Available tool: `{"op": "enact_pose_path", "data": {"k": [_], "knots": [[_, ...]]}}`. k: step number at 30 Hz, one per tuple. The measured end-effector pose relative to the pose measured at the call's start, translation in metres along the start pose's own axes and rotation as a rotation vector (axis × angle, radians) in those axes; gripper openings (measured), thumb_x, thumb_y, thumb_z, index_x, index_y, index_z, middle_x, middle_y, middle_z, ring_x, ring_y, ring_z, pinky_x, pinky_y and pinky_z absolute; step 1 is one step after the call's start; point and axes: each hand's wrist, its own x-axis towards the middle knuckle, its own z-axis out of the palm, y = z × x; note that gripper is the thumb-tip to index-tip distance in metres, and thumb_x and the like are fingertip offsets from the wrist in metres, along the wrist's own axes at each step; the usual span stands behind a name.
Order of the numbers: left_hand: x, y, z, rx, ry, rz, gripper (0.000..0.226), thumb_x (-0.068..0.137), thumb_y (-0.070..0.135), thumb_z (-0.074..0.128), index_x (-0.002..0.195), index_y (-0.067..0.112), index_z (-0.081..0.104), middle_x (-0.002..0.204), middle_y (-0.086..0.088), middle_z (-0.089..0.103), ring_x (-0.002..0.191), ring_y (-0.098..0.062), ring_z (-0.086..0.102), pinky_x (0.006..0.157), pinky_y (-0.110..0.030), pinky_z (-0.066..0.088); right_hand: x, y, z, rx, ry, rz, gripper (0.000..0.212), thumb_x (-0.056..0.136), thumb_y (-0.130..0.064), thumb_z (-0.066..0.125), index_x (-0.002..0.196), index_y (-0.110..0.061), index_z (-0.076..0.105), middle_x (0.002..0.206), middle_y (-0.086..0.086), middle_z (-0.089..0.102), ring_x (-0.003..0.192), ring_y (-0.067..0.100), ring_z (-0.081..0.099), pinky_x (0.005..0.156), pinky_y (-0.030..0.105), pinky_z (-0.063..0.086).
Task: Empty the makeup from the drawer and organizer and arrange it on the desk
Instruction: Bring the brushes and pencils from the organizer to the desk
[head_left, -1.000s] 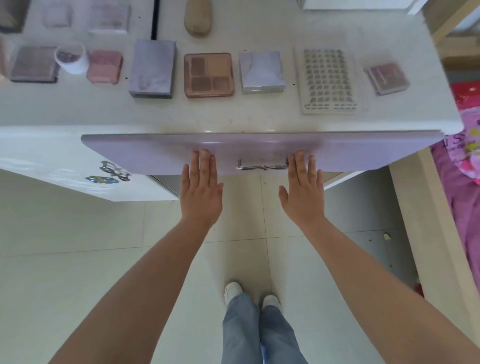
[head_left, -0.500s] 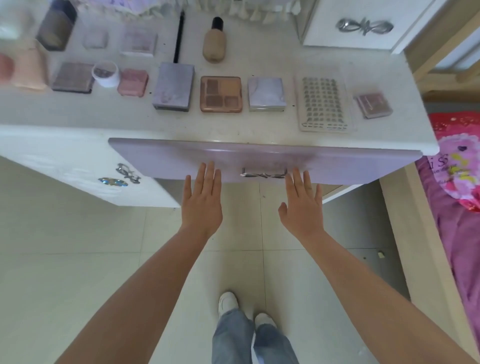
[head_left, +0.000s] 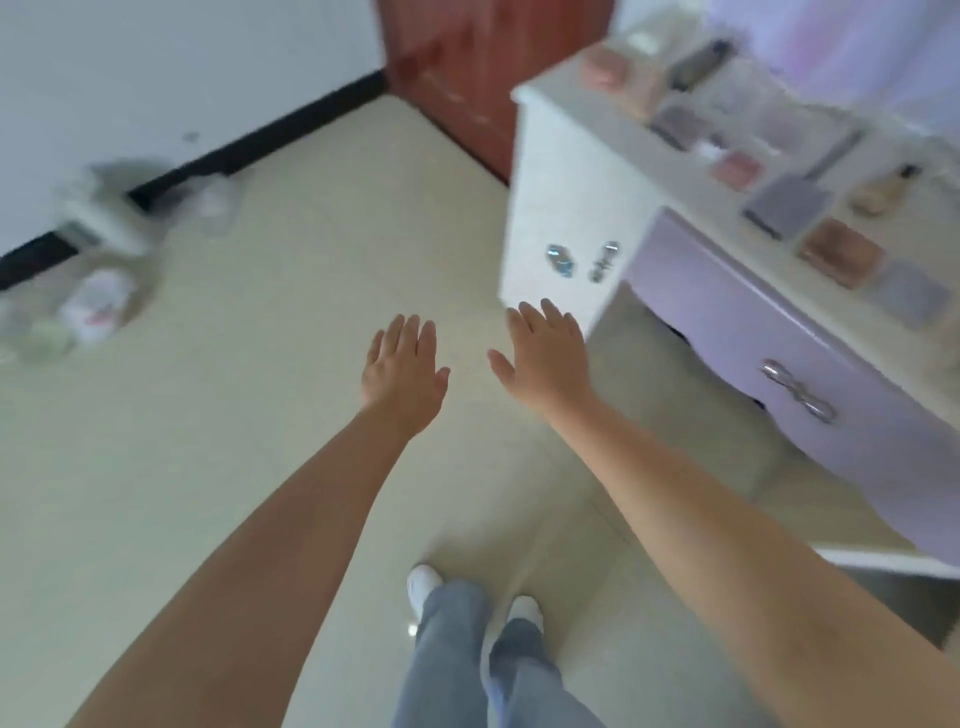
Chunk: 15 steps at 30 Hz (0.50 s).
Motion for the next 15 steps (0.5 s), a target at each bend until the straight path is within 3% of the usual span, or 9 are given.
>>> {"op": "enact_pose_path", "data": {"k": [8, 15], "knots": [[-0.199, -0.254, 0.031, -0.203, 0.059, -0.605, 0.06, 0.097, 0.037, 0.032, 0.145, 0.009, 0.011, 0.155, -0.007, 0.008, 0.144, -0.022, 0.0, 0.117, -0.035, 0.001, -0.037, -0.314, 0.055, -0.092, -0.143, -0.627, 0.058, 0.093, -0.037, 0.041, 0.14, -0.007, 0.026, 0.15, 0.009, 0.026, 0.141, 0.027, 0.014, 0.113, 0.04, 0.01], [-0.409, -0.424, 0.087, -0.326, 0.034, -1.032, 0.058, 0.098, 0.036, 0.031, 0.144, 0.008, 0.012, 0.155, -0.008, 0.008, 0.144, -0.023, 0.001, 0.117, -0.037, 0.002, -0.134, -0.556, 0.125, -0.157, -0.272, -0.965, 0.055, 0.092, -0.037, 0.043, 0.137, -0.007, 0.032, 0.145, 0.011, 0.034, 0.138, 0.026, 0.022, 0.109, 0.037, 0.018]]}}
